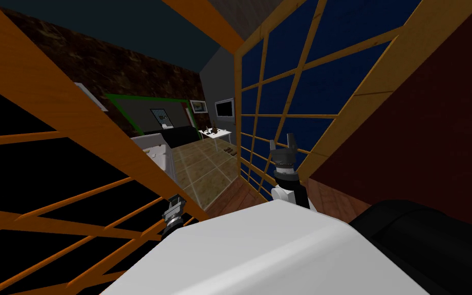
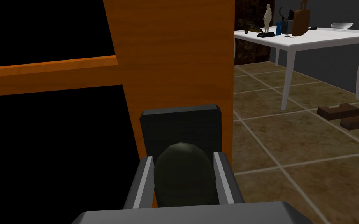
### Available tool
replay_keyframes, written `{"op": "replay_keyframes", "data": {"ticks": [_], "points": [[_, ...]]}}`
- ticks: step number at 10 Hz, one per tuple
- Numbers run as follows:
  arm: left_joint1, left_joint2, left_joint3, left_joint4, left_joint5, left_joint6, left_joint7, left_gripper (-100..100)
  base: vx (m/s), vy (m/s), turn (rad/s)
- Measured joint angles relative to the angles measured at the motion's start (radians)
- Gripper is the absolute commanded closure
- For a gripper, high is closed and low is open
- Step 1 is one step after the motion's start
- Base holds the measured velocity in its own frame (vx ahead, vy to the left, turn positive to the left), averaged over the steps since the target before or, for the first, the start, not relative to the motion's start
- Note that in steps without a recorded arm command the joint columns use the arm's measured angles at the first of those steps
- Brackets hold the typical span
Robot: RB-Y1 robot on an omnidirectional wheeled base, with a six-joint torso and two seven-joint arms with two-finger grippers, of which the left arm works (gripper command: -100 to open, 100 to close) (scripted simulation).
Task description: Pull the door open
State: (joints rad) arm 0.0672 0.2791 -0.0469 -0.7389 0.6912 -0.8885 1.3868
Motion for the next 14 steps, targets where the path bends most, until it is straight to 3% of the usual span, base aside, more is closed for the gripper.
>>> {"op": "replay_keyframes", "data": {"ticks": [4, 6, 8, 10, 11, 14], "points": [[0.001, -0.002, -0.002, 0.001, -0.001, 0.002, 0.0, 100, -0.035, -0.006, -0.016], [-0.001, 0.014, -0.017, -0.002, -0.009, -0.002, 0.018, 100, -0.213, 0.003, -0.078], [0.021, 0.02, -0.038, -0.034, -0.019, 0.011, 0.026, 100, -0.222, -0.006, -0.088], [0.011, 0.033, -0.073, -0.008, -0.037, -0.003, 0.064, 100, -0.264, 0.037, -0.096], [0.026, 0.038, -0.088, -0.029, -0.044, 0.001, 0.074, 100, -0.24, 0.043, -0.099], [0.033, 0.049, -0.12, -0.04, -0.059, 0.01, 0.098, 100, -0.151, -0.004, -0.06]]}}
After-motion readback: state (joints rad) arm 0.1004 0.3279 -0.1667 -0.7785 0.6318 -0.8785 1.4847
